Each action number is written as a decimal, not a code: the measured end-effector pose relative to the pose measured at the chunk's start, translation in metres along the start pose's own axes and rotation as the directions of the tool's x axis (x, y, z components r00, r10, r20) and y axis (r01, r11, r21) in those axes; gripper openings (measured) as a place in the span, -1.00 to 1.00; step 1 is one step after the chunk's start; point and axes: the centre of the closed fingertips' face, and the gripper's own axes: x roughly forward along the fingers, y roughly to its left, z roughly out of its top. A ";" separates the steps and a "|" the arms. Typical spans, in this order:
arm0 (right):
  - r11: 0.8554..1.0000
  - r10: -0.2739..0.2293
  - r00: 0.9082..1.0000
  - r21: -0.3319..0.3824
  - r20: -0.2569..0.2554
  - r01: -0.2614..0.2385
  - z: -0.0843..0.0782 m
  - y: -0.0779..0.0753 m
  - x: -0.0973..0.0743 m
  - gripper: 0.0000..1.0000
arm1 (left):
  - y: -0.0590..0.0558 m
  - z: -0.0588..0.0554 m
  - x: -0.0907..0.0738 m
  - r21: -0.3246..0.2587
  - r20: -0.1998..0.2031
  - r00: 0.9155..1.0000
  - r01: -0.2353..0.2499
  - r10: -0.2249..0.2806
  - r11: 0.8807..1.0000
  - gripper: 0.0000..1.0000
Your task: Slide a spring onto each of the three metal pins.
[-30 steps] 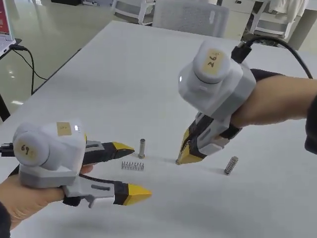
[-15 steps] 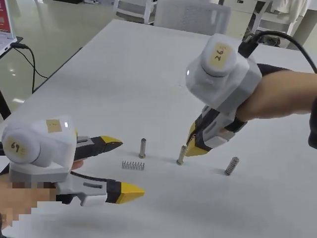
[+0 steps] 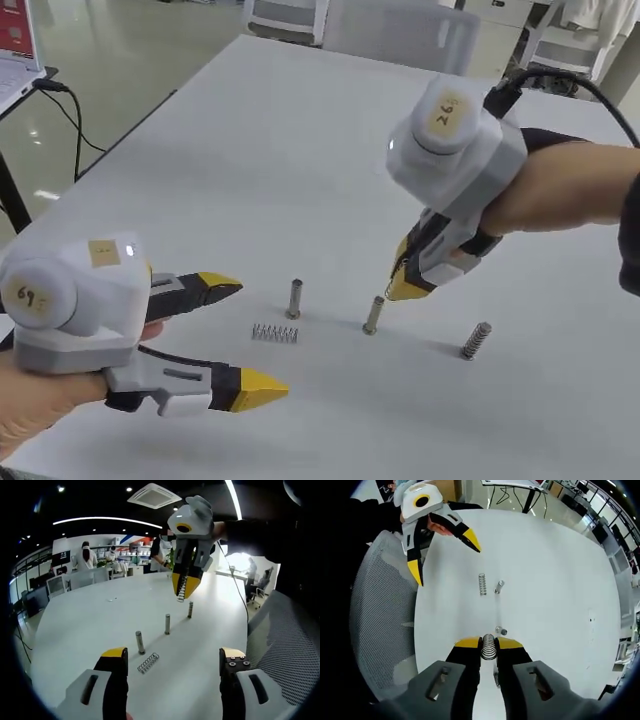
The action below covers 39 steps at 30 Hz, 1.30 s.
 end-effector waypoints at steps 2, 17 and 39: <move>1.000 -0.002 1.000 0.004 -0.006 0.002 -0.001 -0.002 0.003 -0.74 | 0.001 0.000 0.000 -0.001 -0.001 1.000 -0.002 0.002 1.000 0.46; 1.000 0.001 1.000 0.016 -0.005 -0.001 -0.004 -0.017 0.026 -0.74 | 0.004 0.000 -0.004 -0.003 -0.007 1.000 -0.019 0.019 1.000 0.48; 0.999 0.027 0.999 0.019 -0.018 -0.027 -0.009 -0.015 0.036 -0.74 | 0.004 -0.004 -0.005 -0.006 -0.027 0.999 -0.027 0.027 1.000 0.43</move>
